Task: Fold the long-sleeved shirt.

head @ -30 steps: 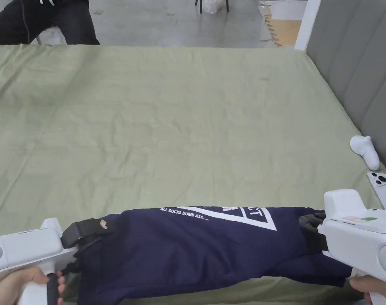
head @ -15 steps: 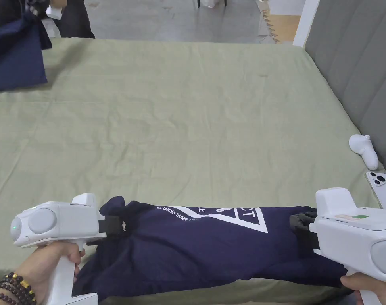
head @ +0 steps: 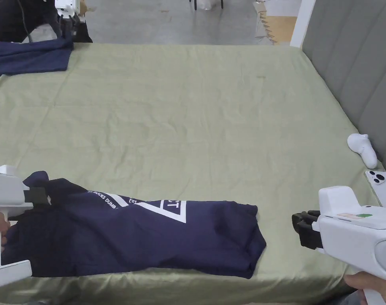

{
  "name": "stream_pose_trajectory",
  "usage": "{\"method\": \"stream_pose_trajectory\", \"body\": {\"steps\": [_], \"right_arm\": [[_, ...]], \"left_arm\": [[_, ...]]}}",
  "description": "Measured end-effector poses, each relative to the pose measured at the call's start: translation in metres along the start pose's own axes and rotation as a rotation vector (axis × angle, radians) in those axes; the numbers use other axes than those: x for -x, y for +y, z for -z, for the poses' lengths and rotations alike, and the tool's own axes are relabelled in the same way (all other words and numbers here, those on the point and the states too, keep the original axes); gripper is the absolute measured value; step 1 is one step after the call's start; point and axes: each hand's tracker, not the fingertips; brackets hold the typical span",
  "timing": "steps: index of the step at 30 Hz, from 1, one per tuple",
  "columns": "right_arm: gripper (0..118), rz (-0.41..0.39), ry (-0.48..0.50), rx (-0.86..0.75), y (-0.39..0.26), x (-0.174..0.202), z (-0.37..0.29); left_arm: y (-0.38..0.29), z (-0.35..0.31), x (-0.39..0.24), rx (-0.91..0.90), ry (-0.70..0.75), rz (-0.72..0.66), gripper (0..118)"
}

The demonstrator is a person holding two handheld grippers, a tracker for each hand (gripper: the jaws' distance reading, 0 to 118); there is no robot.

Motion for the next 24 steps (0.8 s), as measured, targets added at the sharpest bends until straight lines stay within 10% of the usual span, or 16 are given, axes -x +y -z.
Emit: {"method": "stream_pose_trajectory", "body": {"steps": [7, 15, 19, 24], "right_arm": [[1, 0.007, 0.020, 0.002, -0.003, 0.002, 0.004], [1, 0.050, 0.014, -0.006, -0.018, -0.012, -0.009], [1, 0.077, -0.004, -0.019, -0.030, -0.025, -0.030], [2, 0.113, -0.022, -0.003, -0.045, -0.042, -0.037]], "left_arm": [[-0.037, -0.021, -0.106, 0.070, -0.389, 0.020, 15], [-0.110, 0.086, -0.250, 0.197, -0.421, 0.048, 18], [-0.129, 0.146, -0.252, 0.283, -0.517, -0.018, 89], [-0.099, 0.088, -0.252, 0.250, -0.608, -0.067, 100]]}}
